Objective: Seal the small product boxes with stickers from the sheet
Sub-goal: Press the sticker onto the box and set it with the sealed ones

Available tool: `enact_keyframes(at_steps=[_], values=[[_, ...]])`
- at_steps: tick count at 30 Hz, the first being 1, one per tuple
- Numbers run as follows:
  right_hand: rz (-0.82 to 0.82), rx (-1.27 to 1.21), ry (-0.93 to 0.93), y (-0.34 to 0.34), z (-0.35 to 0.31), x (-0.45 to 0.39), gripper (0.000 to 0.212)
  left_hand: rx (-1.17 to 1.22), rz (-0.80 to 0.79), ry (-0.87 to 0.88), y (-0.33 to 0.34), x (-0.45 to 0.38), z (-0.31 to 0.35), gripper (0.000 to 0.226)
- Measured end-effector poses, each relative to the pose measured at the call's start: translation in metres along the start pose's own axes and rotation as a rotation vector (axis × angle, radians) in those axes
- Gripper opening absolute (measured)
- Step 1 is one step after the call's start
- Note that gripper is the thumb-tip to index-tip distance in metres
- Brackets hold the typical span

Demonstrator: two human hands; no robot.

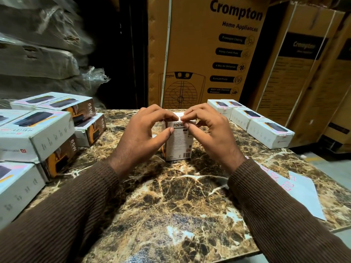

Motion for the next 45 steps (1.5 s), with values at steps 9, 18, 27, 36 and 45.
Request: enact_keyframes(at_steps=[9, 18, 27, 36, 45], values=[[0.029, -0.008, -0.001, 0.001, -0.004, 0.000, 0.009, 0.006, -0.005, 0.001, 0.001, 0.000, -0.001, 0.031], [0.029, -0.088, 0.042, 0.001, 0.002, 0.003, 0.010, 0.014, -0.001, 0.005, 0.000, 0.001, 0.001, 0.032], [0.042, -0.137, 0.039, 0.001, 0.006, 0.003, 0.017, -0.006, 0.001, 0.033, 0.000, 0.003, 0.001, 0.031], [0.056, -0.166, 0.073, -0.001, 0.009, 0.006, 0.020, -0.055, 0.017, 0.030, 0.001, 0.012, -0.003, 0.051], [-0.025, -0.110, 0.257, 0.010, 0.023, 0.010, 0.010, -0.057, 0.089, -0.160, 0.002, 0.018, -0.011, 0.023]])
Point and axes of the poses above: each hand's wrist, its own x-axis away from the middle knuckle, its own y-axis out of the palm, z = x × y, the point moved 6 cm from there along -x, towards the middle knuckle, and after that the axes turned 6 degrees about -z, right-handed, at the moved point
